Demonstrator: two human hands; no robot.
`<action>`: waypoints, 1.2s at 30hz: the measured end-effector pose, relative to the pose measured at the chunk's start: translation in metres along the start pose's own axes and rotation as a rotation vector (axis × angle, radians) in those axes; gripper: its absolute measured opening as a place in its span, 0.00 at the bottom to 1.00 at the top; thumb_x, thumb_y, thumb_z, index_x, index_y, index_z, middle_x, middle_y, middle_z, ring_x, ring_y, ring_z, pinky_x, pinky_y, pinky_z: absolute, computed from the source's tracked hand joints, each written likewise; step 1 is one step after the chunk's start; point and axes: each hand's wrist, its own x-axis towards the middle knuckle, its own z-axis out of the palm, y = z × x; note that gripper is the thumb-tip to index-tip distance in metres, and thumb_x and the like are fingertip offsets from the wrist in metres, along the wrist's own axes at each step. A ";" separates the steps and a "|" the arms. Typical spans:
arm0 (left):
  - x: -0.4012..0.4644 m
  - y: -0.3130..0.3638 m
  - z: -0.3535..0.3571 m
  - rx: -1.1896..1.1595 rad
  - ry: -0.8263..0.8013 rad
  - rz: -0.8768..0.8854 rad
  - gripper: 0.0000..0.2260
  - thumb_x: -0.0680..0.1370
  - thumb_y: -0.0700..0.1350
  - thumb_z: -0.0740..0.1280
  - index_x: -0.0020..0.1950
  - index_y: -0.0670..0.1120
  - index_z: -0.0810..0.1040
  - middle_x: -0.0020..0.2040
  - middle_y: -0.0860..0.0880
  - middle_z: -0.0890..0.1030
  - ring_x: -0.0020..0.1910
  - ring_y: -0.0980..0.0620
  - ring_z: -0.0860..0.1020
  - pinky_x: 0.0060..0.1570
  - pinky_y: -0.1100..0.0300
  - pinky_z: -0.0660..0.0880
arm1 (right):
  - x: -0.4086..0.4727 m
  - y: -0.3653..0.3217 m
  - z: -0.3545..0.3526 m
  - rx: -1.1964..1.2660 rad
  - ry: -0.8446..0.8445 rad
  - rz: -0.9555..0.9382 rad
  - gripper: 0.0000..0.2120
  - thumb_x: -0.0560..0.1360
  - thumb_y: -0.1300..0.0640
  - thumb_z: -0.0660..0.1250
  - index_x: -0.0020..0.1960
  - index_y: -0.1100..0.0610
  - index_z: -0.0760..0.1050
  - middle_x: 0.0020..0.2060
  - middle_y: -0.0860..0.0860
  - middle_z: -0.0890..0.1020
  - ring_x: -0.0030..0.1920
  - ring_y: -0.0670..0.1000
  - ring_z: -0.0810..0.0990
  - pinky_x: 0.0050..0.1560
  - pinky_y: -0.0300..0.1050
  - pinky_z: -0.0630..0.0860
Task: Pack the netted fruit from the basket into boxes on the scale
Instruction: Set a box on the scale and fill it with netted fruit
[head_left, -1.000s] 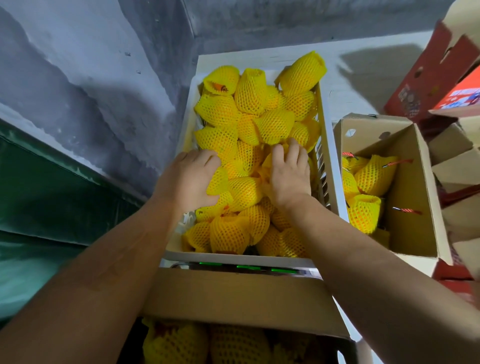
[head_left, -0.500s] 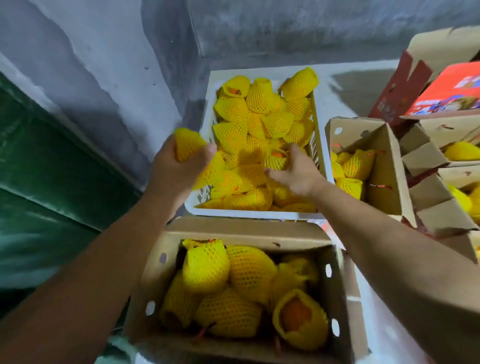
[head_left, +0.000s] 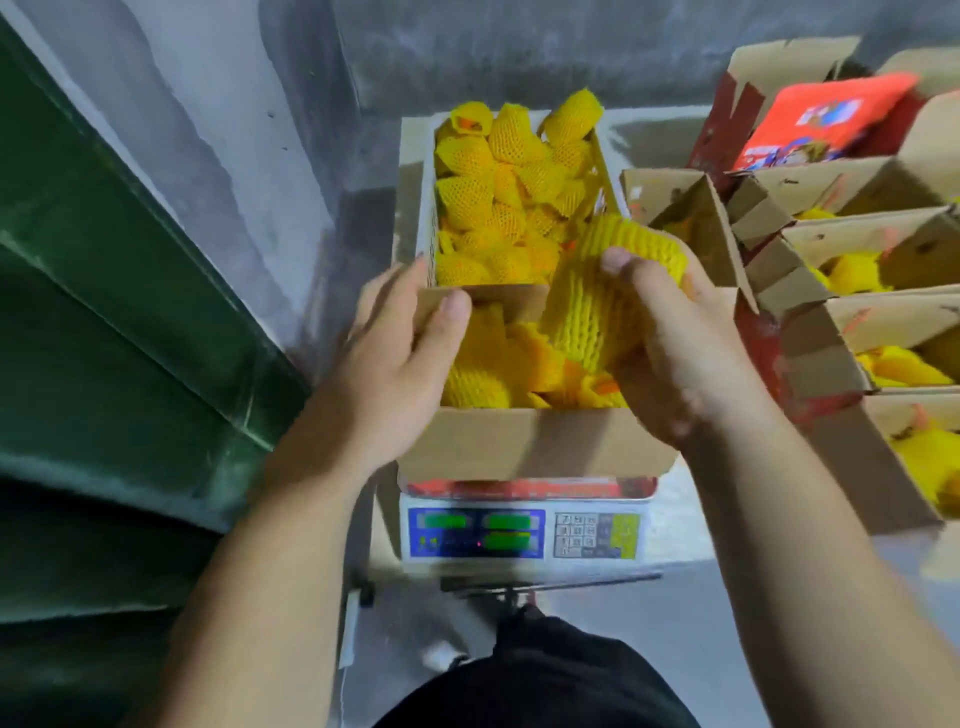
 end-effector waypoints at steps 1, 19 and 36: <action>-0.010 0.005 -0.004 -0.069 0.041 0.043 0.27 0.83 0.67 0.55 0.81 0.60 0.65 0.73 0.63 0.69 0.69 0.72 0.68 0.66 0.77 0.61 | -0.016 0.001 0.006 0.035 -0.018 0.007 0.11 0.77 0.59 0.72 0.59 0.53 0.77 0.45 0.55 0.85 0.47 0.56 0.86 0.50 0.66 0.83; -0.129 0.020 -0.036 -0.287 -0.192 0.202 0.26 0.85 0.41 0.67 0.82 0.45 0.66 0.69 0.50 0.82 0.65 0.53 0.82 0.67 0.53 0.78 | -0.141 0.011 0.083 0.048 -0.094 0.011 0.28 0.80 0.55 0.72 0.77 0.57 0.67 0.66 0.61 0.80 0.65 0.63 0.81 0.65 0.68 0.77; -0.121 -0.051 -0.022 -0.231 -0.057 -0.057 0.24 0.83 0.53 0.63 0.79 0.62 0.66 0.67 0.63 0.80 0.66 0.60 0.78 0.54 0.66 0.73 | -0.055 0.018 0.023 -1.296 -0.032 -0.191 0.53 0.73 0.43 0.78 0.84 0.55 0.47 0.81 0.58 0.60 0.79 0.60 0.62 0.78 0.60 0.64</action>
